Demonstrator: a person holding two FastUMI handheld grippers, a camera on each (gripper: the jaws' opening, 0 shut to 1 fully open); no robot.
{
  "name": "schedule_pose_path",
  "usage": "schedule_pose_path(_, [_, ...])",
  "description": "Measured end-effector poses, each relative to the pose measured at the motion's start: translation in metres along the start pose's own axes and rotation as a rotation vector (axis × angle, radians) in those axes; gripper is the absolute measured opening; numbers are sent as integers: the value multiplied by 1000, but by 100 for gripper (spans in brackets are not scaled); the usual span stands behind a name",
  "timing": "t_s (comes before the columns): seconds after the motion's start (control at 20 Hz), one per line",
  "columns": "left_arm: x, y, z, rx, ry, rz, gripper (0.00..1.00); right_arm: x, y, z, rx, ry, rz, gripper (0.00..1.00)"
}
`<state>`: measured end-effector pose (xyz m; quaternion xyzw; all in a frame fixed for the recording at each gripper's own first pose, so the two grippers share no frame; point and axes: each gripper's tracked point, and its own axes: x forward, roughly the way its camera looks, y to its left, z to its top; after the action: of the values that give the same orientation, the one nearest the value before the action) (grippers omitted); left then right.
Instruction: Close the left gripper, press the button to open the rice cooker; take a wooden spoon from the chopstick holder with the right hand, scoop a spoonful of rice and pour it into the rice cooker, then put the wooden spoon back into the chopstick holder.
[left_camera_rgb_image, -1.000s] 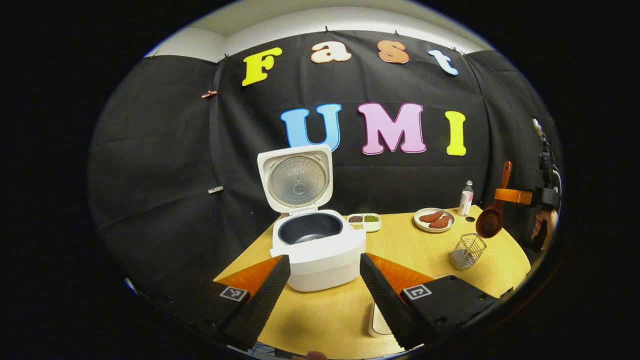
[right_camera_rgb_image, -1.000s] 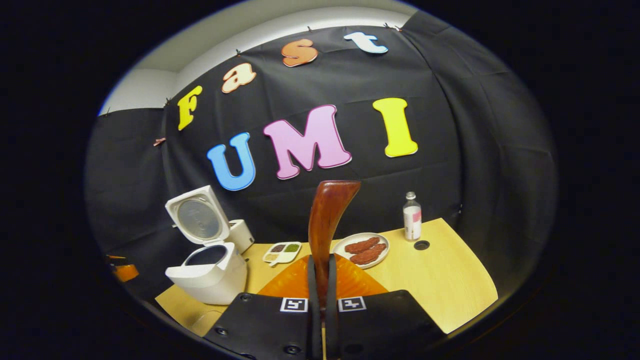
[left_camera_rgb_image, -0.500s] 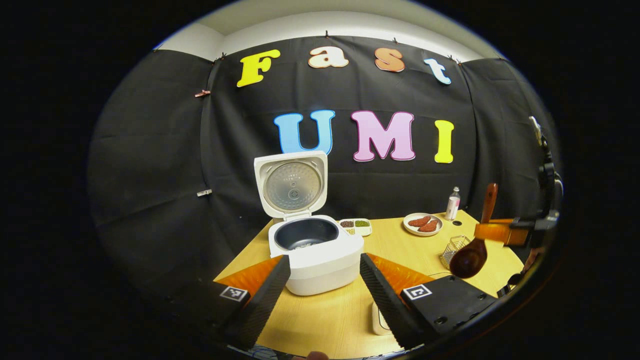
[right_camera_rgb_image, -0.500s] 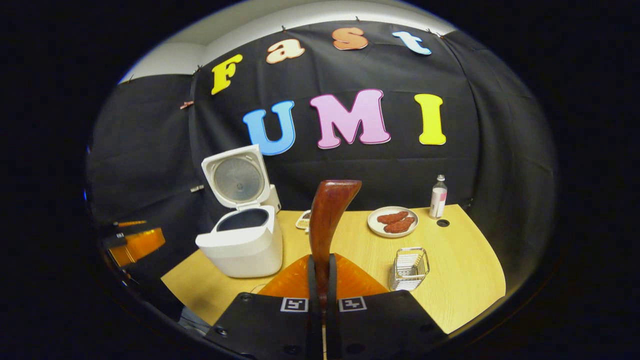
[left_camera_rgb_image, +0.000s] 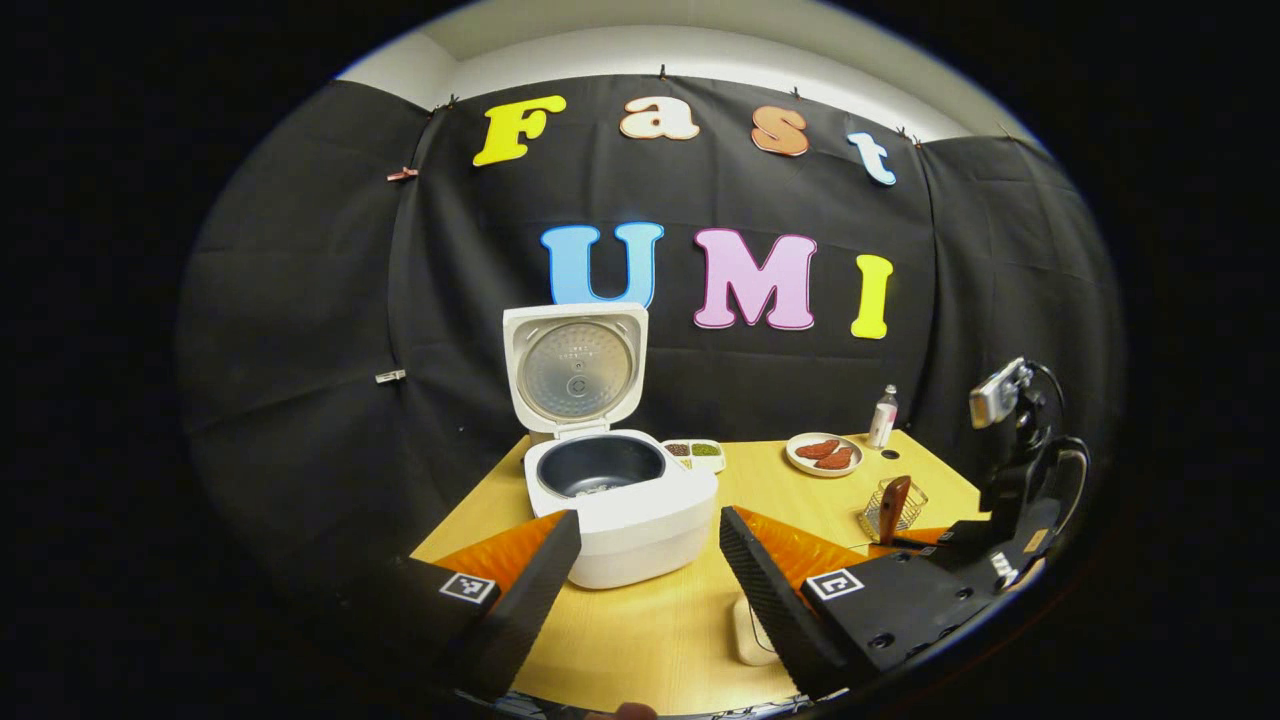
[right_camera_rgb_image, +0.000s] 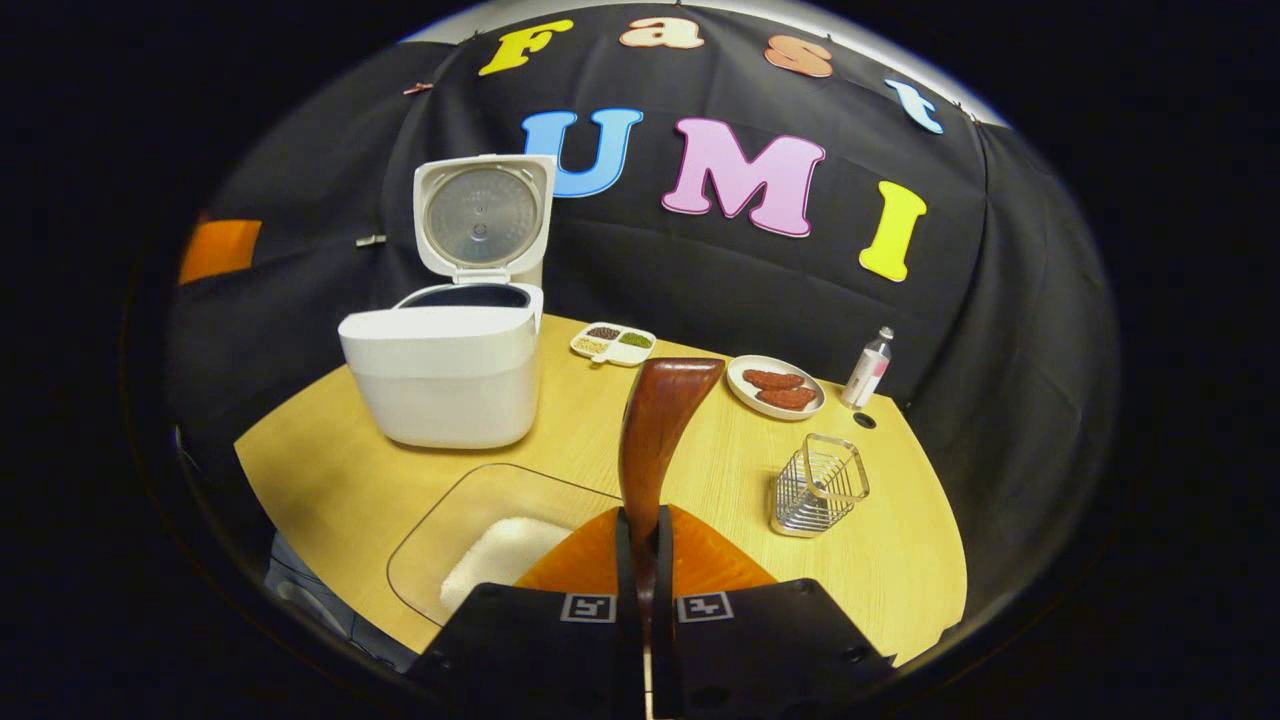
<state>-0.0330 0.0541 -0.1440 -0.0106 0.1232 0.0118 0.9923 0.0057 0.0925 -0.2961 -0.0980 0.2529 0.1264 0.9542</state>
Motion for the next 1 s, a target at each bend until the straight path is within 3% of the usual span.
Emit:
schedule_pose_path(0.1, [1, 4, 2, 1, -6, 2, 96, 5, 1, -14, 16, 43, -23, 8])
schedule_pose_path(0.3, [5, 13, 2, 8, -9, -3, 96, 9, 10, -29, 173, 86, -39, 8])
schedule_pose_path(0.45, [10, 18, 2, 0, -6, -9, 96, 14, 30, -28, 400, 109, 25, 7])
schedule_pose_path(0.7, [18, 21, 3, -7, -4, -26, 96, 21, 24, -29, 734, 118, 45, 8])
schedule_pose_path(1.0, [21, 26, 3, -11, -6, -22, 96, 9, 7, -12, 842, 61, 67, 7])
